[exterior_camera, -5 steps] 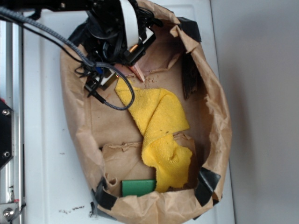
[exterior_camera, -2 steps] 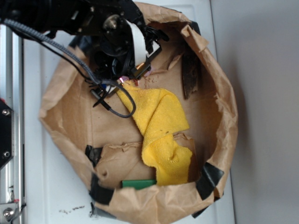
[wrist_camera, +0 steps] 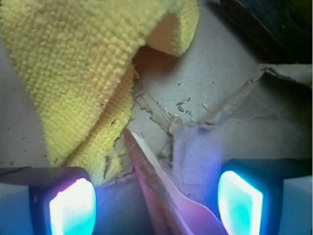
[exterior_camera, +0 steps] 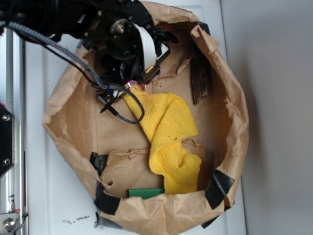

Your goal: Grab the shell.

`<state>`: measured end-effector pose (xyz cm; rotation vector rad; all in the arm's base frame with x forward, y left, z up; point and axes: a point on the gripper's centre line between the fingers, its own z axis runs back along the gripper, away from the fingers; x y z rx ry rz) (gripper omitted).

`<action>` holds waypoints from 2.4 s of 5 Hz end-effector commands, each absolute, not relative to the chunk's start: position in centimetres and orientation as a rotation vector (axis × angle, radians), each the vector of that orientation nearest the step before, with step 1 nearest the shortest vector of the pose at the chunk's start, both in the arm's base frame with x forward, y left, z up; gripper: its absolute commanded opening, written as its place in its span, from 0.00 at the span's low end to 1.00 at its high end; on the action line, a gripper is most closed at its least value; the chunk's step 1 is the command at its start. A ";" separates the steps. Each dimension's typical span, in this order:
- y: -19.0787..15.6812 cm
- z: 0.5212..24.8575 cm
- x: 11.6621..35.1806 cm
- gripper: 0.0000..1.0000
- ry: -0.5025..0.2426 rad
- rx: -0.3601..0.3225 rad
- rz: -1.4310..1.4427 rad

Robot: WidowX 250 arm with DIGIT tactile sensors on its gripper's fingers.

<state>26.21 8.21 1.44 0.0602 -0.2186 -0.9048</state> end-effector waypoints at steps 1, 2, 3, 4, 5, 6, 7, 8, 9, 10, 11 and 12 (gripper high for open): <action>7.9 1.5 26.6 0.00 -0.245 0.068 -0.929; 8.0 1.6 26.7 0.00 -0.250 0.066 -0.929; 8.1 1.9 26.6 0.00 -0.258 0.066 -0.926; 8.2 2.1 26.4 0.00 -0.267 0.063 -0.925; 8.2 2.3 26.4 0.00 -0.271 0.063 -0.925; 8.2 2.5 26.3 0.00 -0.279 0.063 -0.923; 8.3 3.1 26.2 0.00 -0.300 0.068 -0.910; 8.4 3.4 26.2 0.00 -0.307 0.060 -0.906; 8.2 3.8 26.1 0.00 -0.307 0.080 -0.888; 7.9 6.2 25.9 0.00 -0.326 0.063 -0.842; 7.6 11.1 25.1 0.00 -0.367 -0.032 -0.802; 6.7 14.7 24.9 0.00 -0.385 -0.088 -0.808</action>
